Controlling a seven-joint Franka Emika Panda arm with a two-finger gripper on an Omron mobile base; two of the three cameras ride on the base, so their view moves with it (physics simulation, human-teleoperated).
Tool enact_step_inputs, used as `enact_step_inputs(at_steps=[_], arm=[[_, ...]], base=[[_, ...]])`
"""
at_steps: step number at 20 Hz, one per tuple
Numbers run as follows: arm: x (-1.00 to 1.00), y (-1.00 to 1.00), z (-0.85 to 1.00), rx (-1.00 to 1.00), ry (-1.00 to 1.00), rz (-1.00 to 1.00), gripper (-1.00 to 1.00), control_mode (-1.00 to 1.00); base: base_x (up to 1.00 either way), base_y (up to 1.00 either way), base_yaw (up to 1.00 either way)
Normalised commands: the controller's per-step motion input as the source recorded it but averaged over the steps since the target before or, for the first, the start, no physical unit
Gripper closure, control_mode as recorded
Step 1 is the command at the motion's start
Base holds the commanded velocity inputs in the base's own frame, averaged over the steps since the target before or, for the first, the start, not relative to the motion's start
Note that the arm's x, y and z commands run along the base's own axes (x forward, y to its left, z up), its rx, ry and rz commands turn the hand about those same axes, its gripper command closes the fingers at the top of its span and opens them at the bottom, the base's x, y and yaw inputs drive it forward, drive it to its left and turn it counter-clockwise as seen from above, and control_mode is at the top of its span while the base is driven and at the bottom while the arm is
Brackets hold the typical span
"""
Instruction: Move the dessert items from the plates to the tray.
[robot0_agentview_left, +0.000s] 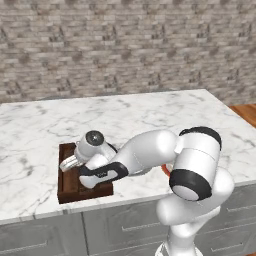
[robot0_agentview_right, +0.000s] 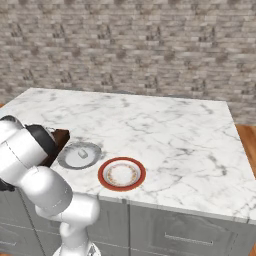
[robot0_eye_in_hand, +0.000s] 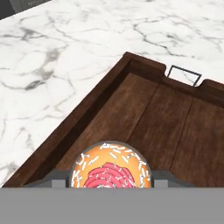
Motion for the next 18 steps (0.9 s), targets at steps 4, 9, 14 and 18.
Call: enact_step_inputs(at_steps=[4, 9, 14, 18], arm=[[0.0, 0.0, 0.0, 0.0, 0.0, 0.0, -1.0, -1.0], [0.03, 0.0, 0.07, 0.01, 0.0, -0.01, -1.0, -1.0], [0.08, 0.0, 0.53, 0.03, 0.01, -0.06, -1.0, -1.0], [0.04, -0.01, 0.53, 0.01, 0.03, -0.08, -1.0, -1.0]], base=[[0.0, 0.0, 0.0], [0.0, 0.0, 0.0], [0.0, 0.0, 0.0], [0.0, 0.0, 0.0]])
